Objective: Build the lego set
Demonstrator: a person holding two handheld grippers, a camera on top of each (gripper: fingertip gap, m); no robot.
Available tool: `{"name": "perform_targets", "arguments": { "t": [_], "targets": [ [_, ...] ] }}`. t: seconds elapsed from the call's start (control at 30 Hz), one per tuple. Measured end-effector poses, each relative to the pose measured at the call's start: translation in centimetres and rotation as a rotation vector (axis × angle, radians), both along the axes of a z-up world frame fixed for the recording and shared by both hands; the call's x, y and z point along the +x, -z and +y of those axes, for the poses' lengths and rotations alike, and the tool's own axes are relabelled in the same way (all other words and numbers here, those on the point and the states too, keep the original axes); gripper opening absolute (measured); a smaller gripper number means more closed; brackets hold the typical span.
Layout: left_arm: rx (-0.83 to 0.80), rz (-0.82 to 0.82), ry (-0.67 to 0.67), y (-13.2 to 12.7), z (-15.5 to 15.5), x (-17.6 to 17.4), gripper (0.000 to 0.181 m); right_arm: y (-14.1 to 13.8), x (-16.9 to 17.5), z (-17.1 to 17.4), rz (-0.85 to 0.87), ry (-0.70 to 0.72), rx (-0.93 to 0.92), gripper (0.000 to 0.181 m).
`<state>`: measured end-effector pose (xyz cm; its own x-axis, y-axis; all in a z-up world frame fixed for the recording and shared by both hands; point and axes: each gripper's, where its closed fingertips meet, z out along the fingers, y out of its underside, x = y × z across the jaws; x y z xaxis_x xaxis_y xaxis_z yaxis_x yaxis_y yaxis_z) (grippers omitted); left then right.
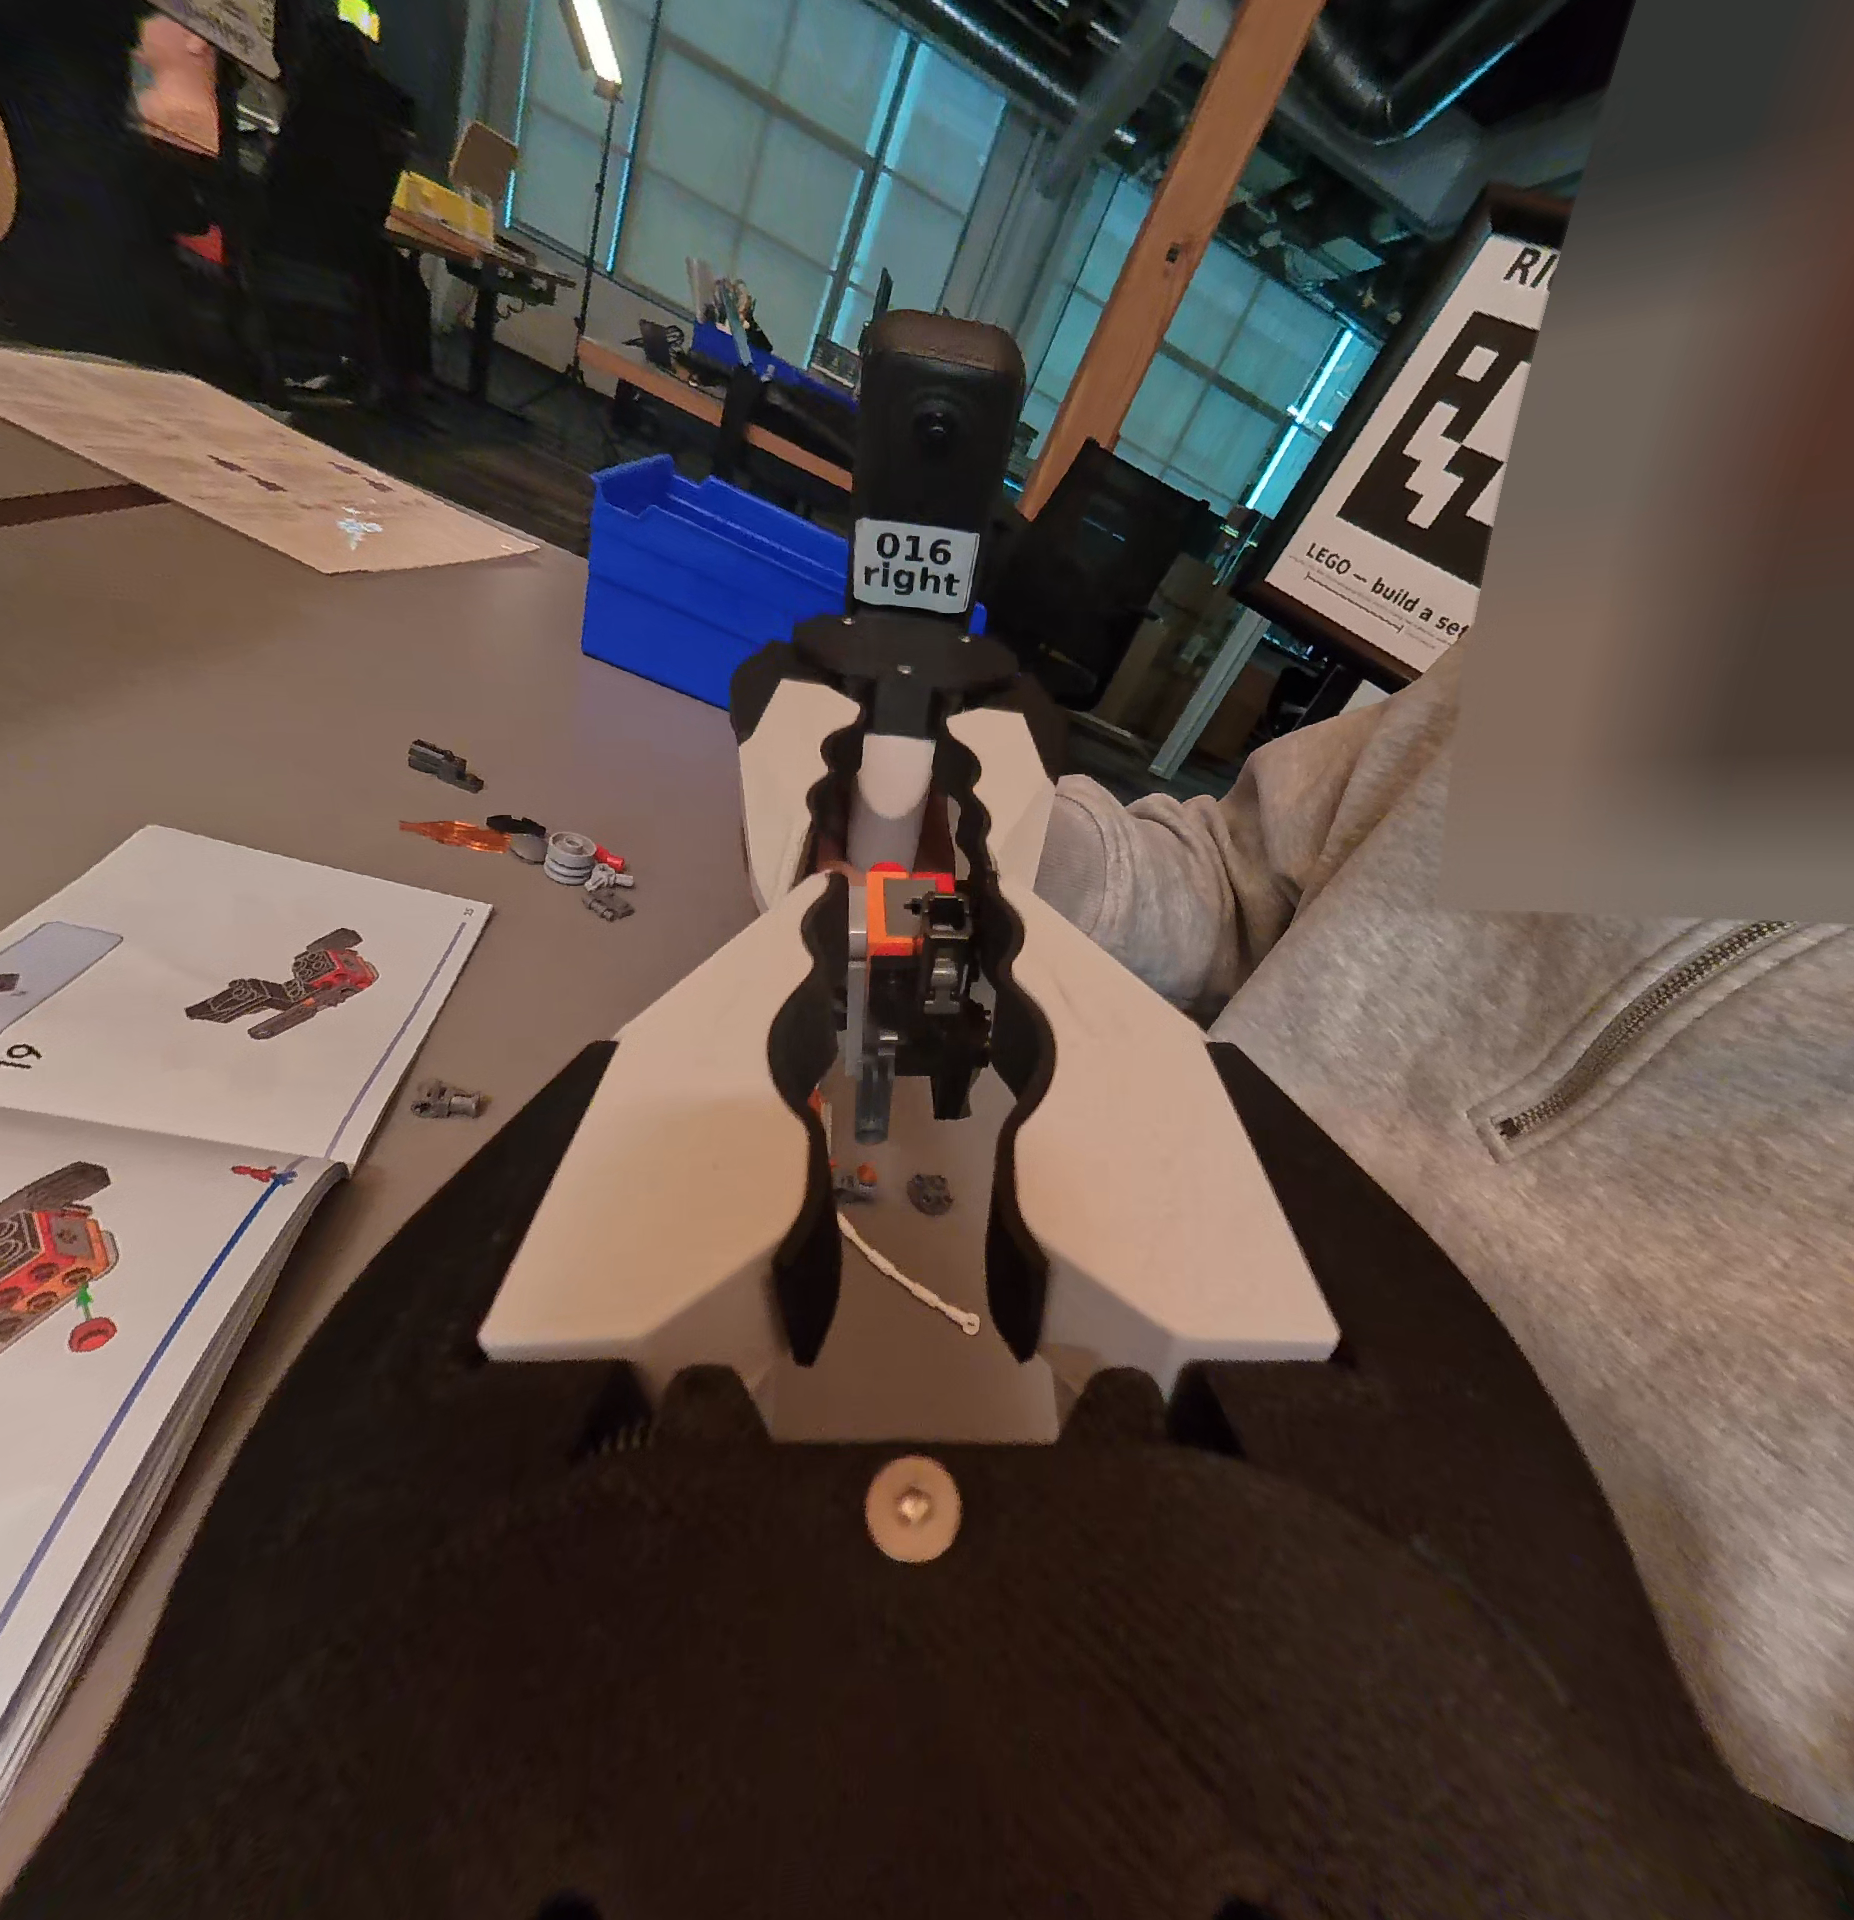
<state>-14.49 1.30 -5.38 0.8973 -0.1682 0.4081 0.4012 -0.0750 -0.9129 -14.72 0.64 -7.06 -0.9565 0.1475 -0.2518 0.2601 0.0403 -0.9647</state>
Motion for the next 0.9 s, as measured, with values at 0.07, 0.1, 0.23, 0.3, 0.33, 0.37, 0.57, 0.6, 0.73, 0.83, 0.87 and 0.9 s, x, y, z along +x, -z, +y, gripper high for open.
{"name": "perform_targets", "arguments": {
  "t": [0.07, 0.1, 0.23, 0.3, 0.33, 0.37, 0.57, 0.6, 0.73, 0.83, 0.87, 0.9],
  "targets": [
    [0.0, 0.001, 0.002, 0.0, 0.1, 0.1, 0.022, 0.0, 0.1, -0.2, -0.002, 0.001, -0.004, 0.037],
    [-0.001, 0.002, 0.002, 0.0, 0.2, 0.1, 0.022, 0.0, 0.1, -0.2, -0.005, 0.002, -0.009, 0.037],
    [-0.014, 0.018, -0.005, 0.3, 0.6, 0.2, 0.022, -0.1, 0.1, -0.2, -0.026, 0.002, -0.034, 0.03],
    [-0.022, 0.025, -0.008, 0.5, 0.8, 0.2, 0.023, -0.1, 0.1, -0.2, -0.03, -0.002, -0.04, 0.025],
    [-0.024, 0.026, -0.014, 0.5, 0.9, 0.2, 0.023, -0.1, 0.1, -0.2, -0.031, -0.005, -0.038, 0.023],
    [-0.024, 0.027, -0.015, 0.5, 0.9, 0.1, 0.023, -0.1, 0.1, -0.2, -0.031, -0.005, -0.037, 0.023],
    [-0.011, 0.018, -0.063, 0.4, 0.9, -0.6, 0.041, -0.4, -0.2, 0.1, -0.01, 0.019, -0.028, 0.023],
    [-0.004, 0.017, -0.077, 0.4, 0.9, -0.8, 0.045, -0.5, -0.3, 0.2, -0.009, 0.024, -0.034, 0.023],
    [-0.002, -0.013, -0.06, 0.5, 1.0, -0.7, 0.048, -1.0, -0.4, 0.5, -0.005, 0.037, -0.058, 0.023],
    [-0.009, -0.003, -0.018, 0.5, 1.2, 0.1, 0.034, -1.3, -0.4, 0.6, -0.001, 0.039, -0.073, 0.023],
    [-0.004, 0.009, -0.024, 0.4, 1.2, 0.1, 0.033, -1.4, -0.4, 0.6, 0.0, 0.038, -0.078, 0.023],
    [-0.001, 0.02, -0.031, 0.3, 1.2, 0.0, 0.033, -1.5, -0.4, 0.6, 0.001, 0.039, -0.077, 0.023]
  ]
}}
